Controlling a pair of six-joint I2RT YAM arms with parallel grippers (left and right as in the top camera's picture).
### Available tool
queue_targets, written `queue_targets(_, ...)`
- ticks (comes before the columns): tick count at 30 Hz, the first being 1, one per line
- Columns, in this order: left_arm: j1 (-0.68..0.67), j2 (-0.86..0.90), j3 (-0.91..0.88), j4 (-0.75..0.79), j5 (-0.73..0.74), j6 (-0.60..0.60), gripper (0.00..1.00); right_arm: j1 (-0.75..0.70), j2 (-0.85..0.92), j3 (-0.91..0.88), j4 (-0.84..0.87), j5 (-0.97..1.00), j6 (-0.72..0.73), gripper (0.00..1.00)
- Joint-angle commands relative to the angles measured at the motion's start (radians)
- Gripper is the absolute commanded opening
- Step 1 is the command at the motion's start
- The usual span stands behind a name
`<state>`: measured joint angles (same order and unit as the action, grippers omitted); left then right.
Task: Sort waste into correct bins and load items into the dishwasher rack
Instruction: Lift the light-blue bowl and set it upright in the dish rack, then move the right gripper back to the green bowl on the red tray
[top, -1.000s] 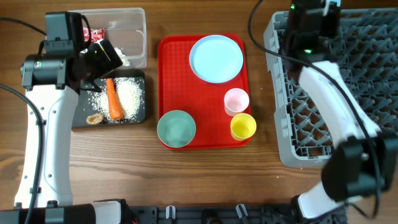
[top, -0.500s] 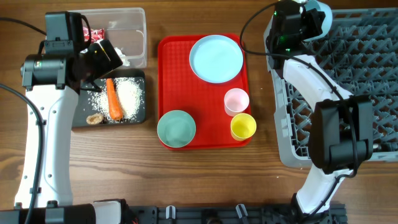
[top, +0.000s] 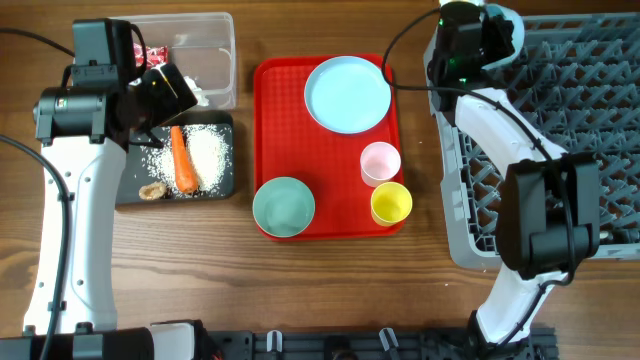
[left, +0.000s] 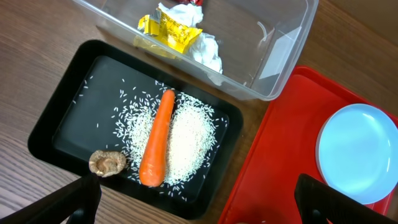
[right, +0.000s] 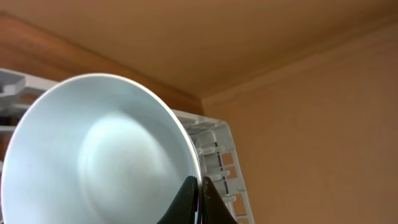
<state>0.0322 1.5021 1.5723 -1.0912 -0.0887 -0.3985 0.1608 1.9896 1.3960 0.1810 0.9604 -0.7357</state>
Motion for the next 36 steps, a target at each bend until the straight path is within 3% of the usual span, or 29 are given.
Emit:
queue_targets(1,0.003,-0.002,0.005,0.002,-0.013,-0.001,1.0,-0.002,0.018,0.003,-0.003,-0.016,-0.005,0.04)
queue_targets(9,0.003,-0.002,0.005,0.002,-0.013,-0.001,1.0,-0.019,0.052,0.003,0.009,0.031,-0.041,0.04)
queue_targets(15,0.003,-0.002,0.005,0.002,-0.013,-0.001,1.0,-0.008,0.056,0.003,0.341,0.097,-0.237,0.04)
queue_targets(22,0.003,-0.002,0.005,0.002,-0.013,-0.001,1.0,0.0,0.067,0.003,0.09,0.06,-0.085,0.04)
queue_targets(36,0.003,-0.002,0.005,0.002,-0.013,-0.001,1.0,0.06,0.09,0.003,0.065,0.051,-0.049,0.05)
